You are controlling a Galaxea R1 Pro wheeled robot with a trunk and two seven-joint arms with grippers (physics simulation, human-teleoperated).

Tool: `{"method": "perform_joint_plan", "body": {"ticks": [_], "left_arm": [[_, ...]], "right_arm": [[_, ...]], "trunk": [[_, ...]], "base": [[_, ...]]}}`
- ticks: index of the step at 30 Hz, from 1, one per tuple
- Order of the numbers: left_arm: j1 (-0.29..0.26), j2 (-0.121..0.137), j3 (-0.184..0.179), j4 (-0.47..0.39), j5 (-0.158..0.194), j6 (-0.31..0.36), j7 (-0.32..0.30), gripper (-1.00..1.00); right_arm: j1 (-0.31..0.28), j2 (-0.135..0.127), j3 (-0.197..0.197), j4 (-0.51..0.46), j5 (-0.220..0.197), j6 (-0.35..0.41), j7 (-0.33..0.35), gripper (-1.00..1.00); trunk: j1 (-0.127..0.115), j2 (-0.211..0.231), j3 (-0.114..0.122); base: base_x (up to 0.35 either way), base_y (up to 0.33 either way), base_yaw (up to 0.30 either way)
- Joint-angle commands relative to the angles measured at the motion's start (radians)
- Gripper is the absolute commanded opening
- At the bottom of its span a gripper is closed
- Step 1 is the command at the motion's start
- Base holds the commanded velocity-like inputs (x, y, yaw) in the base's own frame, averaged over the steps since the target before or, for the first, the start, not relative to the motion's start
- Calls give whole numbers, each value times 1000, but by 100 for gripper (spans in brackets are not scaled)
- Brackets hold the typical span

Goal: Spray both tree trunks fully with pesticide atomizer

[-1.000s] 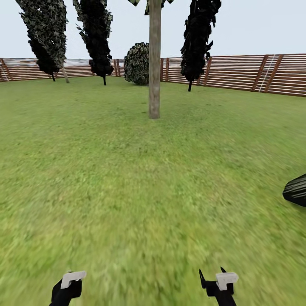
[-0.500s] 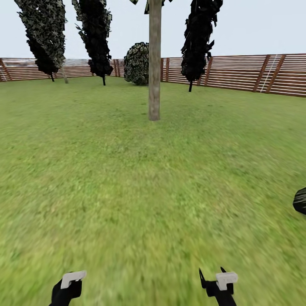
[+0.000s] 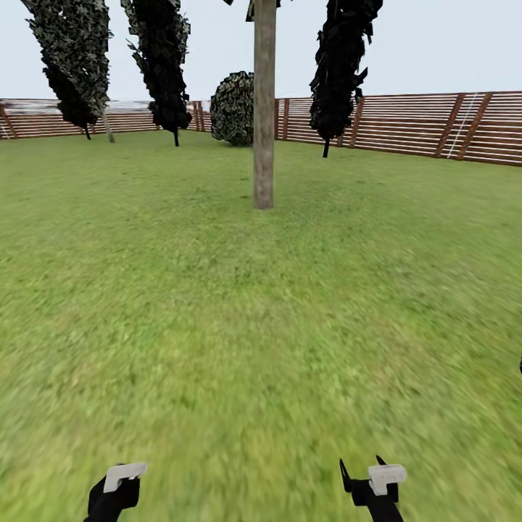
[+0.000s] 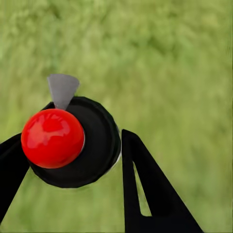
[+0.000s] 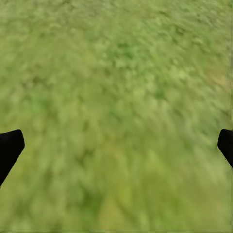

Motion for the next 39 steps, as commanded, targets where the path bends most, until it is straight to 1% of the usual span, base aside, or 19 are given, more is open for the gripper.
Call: {"method": "perform_joint_plan", "body": {"ticks": [1, 39], "left_arm": [[-1, 0, 1, 1, 2, -3, 1, -100], [-1, 0, 1, 2, 2, -3, 1, -100]], "right_arm": [[-1, 0, 0, 1, 4, -3, 0, 100], [-1, 0, 0, 1, 3, -3, 0, 100]], "trunk": [[0, 0, -1], [0, 0, -1]], "base": [[339, 0, 0], [339, 0, 0]]}}
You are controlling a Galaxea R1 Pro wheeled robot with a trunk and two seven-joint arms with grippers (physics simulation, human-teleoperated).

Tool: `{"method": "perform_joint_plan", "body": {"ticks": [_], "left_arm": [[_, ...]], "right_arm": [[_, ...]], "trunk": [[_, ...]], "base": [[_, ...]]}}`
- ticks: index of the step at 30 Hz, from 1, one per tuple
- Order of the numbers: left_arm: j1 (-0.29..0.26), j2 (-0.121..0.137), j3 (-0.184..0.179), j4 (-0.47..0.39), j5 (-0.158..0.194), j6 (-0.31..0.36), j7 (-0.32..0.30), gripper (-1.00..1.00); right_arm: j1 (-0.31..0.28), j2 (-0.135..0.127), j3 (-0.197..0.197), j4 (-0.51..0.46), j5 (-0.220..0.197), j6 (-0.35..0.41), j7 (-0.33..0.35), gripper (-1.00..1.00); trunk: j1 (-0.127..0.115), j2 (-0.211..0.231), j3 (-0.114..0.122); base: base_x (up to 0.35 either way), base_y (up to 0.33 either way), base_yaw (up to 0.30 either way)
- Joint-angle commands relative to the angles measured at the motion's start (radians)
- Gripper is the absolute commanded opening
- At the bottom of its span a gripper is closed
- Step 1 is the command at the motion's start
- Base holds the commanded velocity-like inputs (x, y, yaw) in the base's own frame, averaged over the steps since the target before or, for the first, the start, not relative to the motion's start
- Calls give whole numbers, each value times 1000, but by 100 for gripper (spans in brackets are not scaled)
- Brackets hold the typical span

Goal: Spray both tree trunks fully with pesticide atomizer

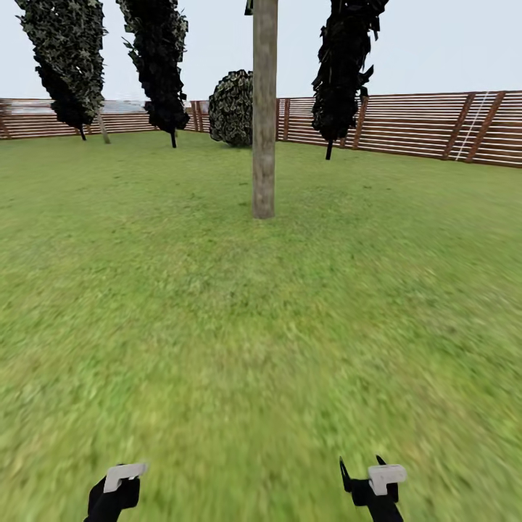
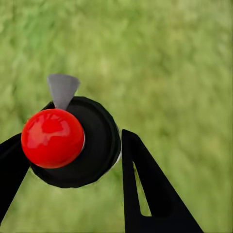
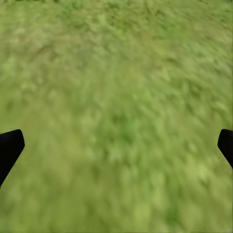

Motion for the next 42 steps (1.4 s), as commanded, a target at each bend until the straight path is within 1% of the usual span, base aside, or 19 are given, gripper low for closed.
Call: {"method": "perform_joint_plan", "body": {"ticks": [1, 34, 42], "left_arm": [[-1, 0, 1, 1, 2, -3, 1, -100], [-1, 0, 1, 0, 2, -3, 0, -100], [-1, 0, 1, -1, 2, -3, 0, -100]], "right_arm": [[-1, 0, 0, 1, 4, -3, 0, 100], [-1, 0, 0, 1, 4, -3, 0, 100], [-1, 0, 0, 1, 4, -3, 0, 100]], "trunk": [[0, 0, -1], [0, 0, -1], [0, 0, -1]], "base": [[339, 0, 0], [339, 0, 0], [339, 0, -141]]}}
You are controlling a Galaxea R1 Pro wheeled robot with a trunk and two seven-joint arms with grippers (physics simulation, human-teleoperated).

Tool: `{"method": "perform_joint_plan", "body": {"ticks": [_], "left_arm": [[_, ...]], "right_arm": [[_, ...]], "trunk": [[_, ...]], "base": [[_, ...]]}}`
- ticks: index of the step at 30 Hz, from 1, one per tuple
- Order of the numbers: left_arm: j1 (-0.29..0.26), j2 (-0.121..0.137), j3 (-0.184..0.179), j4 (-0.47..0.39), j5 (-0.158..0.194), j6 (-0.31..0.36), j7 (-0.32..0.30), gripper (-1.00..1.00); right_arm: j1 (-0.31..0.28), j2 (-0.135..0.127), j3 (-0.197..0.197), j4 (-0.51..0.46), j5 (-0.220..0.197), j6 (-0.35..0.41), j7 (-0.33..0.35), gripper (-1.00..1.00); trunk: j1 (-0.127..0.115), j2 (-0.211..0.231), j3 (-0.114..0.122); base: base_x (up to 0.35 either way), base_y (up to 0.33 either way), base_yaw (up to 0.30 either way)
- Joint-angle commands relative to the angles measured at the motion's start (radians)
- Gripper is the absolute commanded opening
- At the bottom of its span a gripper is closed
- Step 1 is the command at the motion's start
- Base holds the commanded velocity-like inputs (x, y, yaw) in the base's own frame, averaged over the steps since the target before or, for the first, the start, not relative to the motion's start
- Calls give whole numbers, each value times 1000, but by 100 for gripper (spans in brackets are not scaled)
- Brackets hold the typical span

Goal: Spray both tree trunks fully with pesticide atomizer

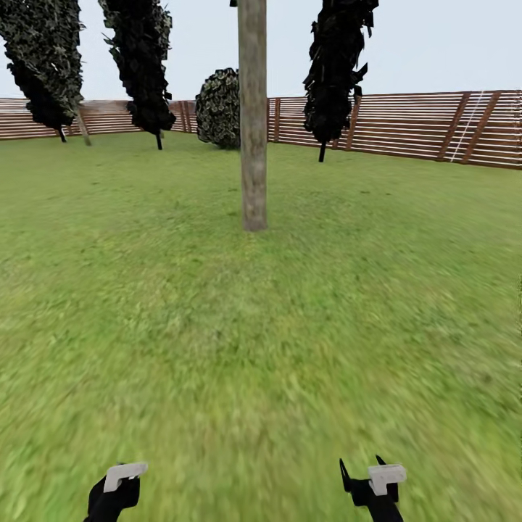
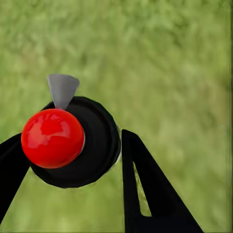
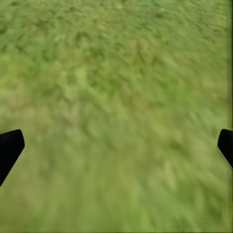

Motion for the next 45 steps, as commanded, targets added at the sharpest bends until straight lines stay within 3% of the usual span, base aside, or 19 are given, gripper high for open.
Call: {"method": "perform_joint_plan", "body": {"ticks": [1, 45], "left_arm": [[0, 0, 1, 1, 2, -3, 1, -100], [0, 0, 1, 1, 2, -3, 1, -100]], "right_arm": [[-1, 0, 0, 1, 4, -3, 0, 100], [-1, 1, 0, 1, 4, -3, 0, 100]], "trunk": [[0, 0, -1], [0, 0, -1]], "base": [[339, 0, -101], [339, 0, -4]]}}
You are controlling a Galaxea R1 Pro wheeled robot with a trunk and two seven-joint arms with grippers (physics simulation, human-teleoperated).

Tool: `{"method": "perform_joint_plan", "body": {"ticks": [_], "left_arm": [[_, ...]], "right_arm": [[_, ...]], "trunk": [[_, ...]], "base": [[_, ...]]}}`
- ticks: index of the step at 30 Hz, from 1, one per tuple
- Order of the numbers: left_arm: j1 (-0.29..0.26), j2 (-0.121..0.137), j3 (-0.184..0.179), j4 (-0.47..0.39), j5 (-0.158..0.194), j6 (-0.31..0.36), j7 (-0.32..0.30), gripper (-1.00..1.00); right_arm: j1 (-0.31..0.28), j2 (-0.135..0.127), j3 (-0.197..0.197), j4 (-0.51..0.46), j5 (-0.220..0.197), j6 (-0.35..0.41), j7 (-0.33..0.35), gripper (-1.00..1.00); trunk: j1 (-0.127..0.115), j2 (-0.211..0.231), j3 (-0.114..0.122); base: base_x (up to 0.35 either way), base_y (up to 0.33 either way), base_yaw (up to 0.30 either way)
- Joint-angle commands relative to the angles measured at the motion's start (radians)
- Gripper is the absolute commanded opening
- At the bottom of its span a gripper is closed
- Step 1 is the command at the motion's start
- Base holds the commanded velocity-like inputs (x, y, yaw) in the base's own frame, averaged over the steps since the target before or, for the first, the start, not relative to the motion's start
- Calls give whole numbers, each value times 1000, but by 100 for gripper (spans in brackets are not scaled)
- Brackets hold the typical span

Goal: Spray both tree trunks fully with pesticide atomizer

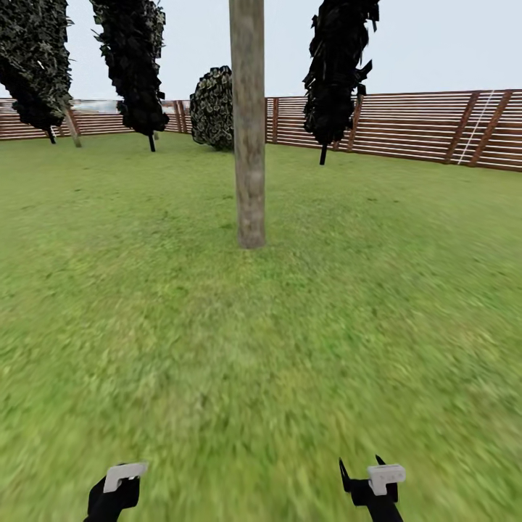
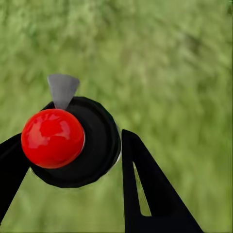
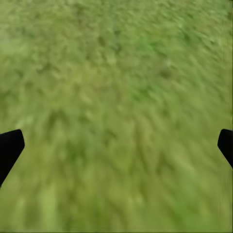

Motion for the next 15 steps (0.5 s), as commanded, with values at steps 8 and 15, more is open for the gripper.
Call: {"method": "perform_joint_plan", "body": {"ticks": [8, 15], "left_arm": [[-1, 0, 1, 1, 2, -3, 1, -100], [-1, 0, 1, 1, 2, -3, 1, -100]], "right_arm": [[-1, 0, 0, 1, 4, -3, -1, 100], [-1, 0, -1, 1, 4, -3, 0, 100]], "trunk": [[0, 0, -1], [0, 0, -1]], "base": [[339, 0, 0], [339, 0, 0]]}}
